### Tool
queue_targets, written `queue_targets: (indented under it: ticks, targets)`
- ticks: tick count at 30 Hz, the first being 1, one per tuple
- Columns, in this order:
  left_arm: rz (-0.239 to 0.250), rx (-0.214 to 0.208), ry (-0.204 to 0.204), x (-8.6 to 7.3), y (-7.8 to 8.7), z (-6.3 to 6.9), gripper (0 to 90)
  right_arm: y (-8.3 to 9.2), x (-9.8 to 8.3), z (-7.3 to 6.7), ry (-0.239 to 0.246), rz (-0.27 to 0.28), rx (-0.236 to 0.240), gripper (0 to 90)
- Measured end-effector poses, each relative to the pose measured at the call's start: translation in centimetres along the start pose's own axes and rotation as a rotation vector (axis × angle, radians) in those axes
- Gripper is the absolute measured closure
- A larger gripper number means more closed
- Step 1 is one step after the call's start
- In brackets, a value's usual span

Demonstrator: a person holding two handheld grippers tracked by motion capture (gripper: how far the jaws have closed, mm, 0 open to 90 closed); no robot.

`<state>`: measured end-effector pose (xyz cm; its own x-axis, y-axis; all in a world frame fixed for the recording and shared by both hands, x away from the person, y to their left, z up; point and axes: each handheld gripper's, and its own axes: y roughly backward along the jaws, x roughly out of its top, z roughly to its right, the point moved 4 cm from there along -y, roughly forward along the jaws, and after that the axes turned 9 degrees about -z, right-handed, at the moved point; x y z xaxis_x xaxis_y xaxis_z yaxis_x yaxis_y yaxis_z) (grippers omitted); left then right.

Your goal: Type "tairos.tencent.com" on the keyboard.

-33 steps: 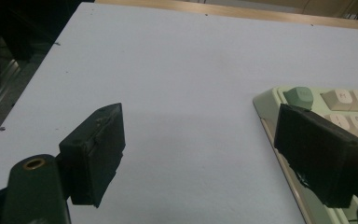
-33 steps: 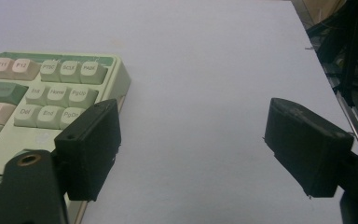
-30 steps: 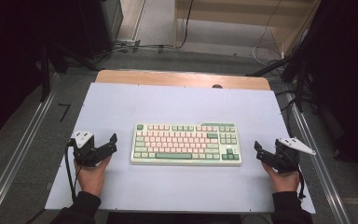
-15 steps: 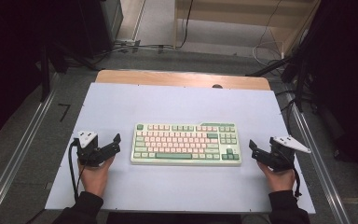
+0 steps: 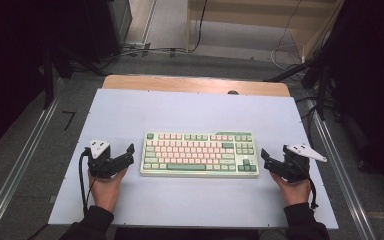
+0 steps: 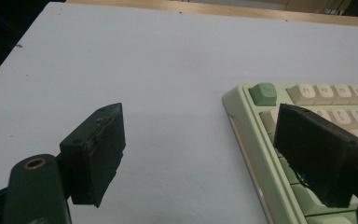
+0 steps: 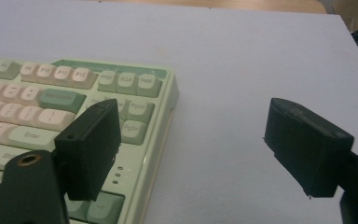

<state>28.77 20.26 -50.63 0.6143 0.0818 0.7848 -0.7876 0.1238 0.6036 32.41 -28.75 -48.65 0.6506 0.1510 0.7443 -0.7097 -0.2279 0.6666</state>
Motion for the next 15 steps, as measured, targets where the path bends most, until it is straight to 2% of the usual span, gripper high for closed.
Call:
queue_targets:
  ticks: [15]
  targets:
    - [0.002,-0.024,-0.019,0.2,-0.4,1.4,17.0,-1.0,0.7,-2.9,0.056,-0.016,0.051,16.4]
